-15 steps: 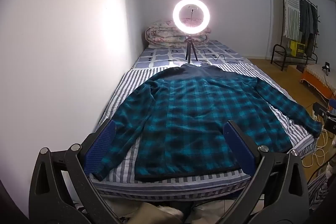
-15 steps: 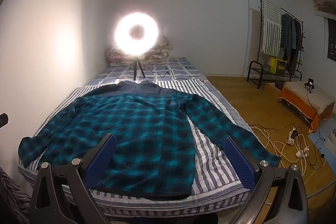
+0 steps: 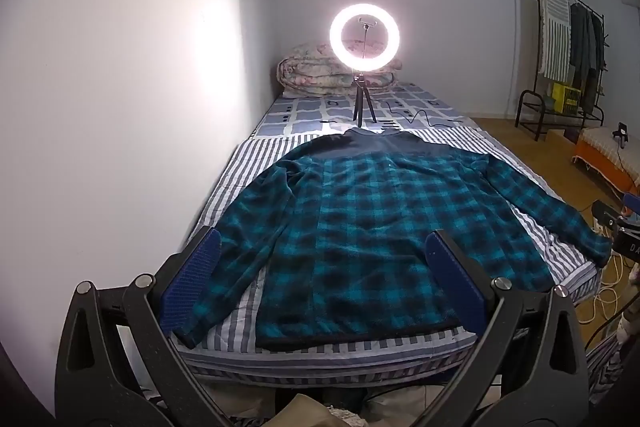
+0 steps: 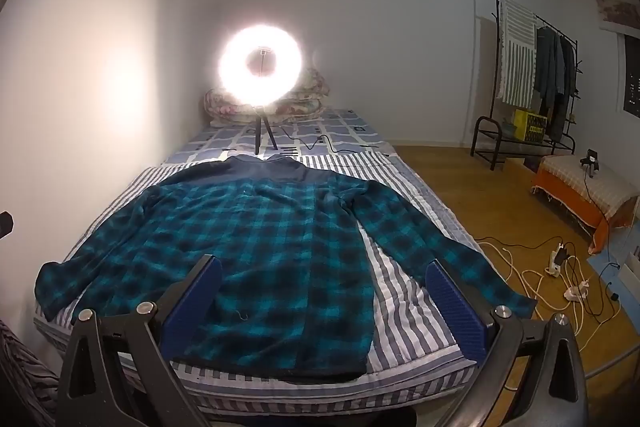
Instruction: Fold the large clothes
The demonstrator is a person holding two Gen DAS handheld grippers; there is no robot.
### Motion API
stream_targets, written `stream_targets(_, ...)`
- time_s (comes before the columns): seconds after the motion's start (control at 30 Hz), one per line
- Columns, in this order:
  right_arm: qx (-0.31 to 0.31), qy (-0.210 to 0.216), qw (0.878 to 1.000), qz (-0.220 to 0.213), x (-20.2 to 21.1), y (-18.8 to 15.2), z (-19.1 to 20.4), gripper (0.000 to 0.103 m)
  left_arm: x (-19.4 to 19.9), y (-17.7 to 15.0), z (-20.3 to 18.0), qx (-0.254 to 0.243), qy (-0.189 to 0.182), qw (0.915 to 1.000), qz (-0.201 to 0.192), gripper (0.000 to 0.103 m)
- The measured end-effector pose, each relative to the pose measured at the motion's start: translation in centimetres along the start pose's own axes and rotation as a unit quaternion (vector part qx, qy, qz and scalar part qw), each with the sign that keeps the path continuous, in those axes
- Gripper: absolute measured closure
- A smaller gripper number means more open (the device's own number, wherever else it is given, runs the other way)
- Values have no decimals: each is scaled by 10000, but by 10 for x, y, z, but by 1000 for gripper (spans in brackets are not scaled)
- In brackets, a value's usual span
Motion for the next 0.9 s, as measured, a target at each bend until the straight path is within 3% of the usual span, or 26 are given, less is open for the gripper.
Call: stream_targets(0.9,-5,4,10000,-10,-2,1,-1,0,-2,-3,6,87,35,9999,-53,0)
Point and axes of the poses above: each gripper's, at about its wrist camera, not at the fingertips, and x roughly against the way its jaws point, z to its left, y to its top, the point moved 4 cm from there along -x, roughly the way its jaws point, and after that the axes turned 13 degrees about y, right-handed, at the moved point
